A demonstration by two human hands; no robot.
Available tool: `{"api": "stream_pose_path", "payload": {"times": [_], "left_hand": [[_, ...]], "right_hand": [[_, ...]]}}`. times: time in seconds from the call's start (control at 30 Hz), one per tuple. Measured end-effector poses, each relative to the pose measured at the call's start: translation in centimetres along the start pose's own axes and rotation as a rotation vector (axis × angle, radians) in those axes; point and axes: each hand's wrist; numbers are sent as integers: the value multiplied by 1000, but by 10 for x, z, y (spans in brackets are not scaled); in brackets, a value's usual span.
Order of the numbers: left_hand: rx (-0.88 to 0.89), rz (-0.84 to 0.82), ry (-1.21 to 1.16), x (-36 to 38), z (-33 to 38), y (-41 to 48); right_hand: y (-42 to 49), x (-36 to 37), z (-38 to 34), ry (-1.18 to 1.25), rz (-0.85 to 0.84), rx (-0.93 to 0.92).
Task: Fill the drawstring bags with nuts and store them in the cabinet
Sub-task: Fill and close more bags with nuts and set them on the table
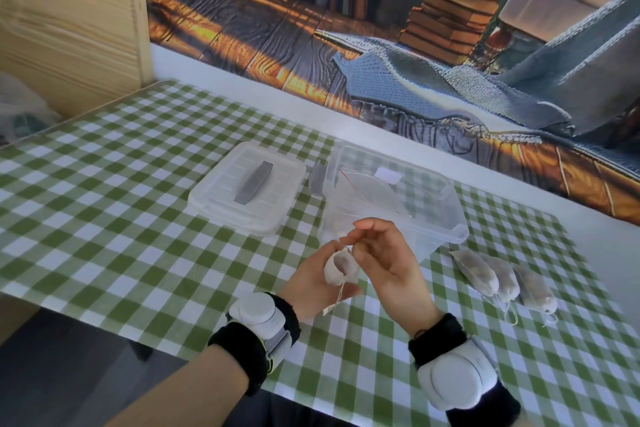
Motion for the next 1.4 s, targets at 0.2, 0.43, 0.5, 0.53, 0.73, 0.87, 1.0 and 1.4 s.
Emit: {"api": "stream_pose_path", "payload": {"times": [0.2,0.43,0.5,0.53,0.73,0.87,1.0,1.4], "left_hand": [[37,13,11,1,2,0],[19,16,-3,2,0,1],[24,21,33,2,0,0],[19,21,73,2,-1,0],[-2,-7,176,1,-1,1],[-20,-31,188,4,-4,5],[-14,-18,160,5,-4,6],[9,-20,180,1,-3,2]], "right_hand": [[-3,7,4,-223,-29,27],[4,5,6,-479,34,169],[4,8,6,-427,108,170],[5,9,6,-403,156,162],[9,5,9,-391,163,247],[5,1,1,-459,96,198],[-4,-3,0,-814,-218,88],[25,-19,-34,-657,81,-155]]}}
Point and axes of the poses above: each hand's wrist, its own y-axis towards the middle knuckle, its own x-axis out of the palm, z = x × y, and after that the axes turned 5 degrees about -x, right-handed
